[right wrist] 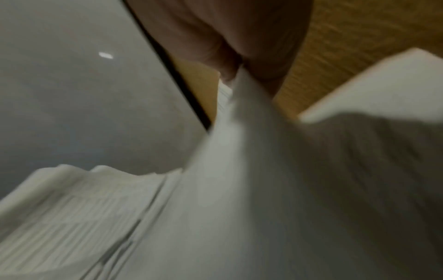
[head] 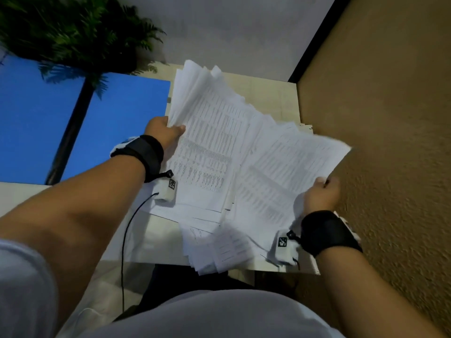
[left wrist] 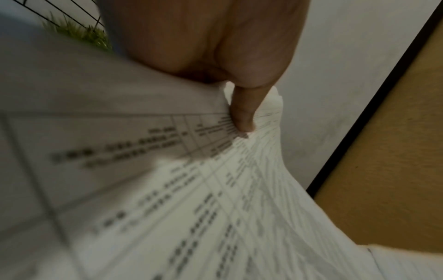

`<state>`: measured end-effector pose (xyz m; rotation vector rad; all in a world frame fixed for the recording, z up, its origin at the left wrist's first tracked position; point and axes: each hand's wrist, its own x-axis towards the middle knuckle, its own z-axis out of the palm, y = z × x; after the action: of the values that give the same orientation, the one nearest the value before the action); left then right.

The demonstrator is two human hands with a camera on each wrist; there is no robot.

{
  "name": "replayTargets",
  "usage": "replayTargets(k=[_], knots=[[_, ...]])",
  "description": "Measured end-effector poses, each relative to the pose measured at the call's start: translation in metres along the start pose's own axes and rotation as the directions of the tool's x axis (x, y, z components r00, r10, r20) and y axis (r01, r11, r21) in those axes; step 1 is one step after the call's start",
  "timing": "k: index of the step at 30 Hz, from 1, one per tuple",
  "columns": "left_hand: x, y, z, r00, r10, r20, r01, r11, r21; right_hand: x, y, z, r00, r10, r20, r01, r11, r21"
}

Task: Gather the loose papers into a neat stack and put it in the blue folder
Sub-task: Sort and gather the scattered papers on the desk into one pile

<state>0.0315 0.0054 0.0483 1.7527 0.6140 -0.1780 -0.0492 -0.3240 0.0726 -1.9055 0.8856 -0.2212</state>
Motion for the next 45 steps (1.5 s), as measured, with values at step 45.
replayTargets(k=[45], knots=[[-0.081,-0.119,0.022,0.98,-0.19,0.063,0.194,0.979,-0.066,-0.009,0.097,0.001,0.991,0.115,-0.065,-0.12,0.99,-0.073]])
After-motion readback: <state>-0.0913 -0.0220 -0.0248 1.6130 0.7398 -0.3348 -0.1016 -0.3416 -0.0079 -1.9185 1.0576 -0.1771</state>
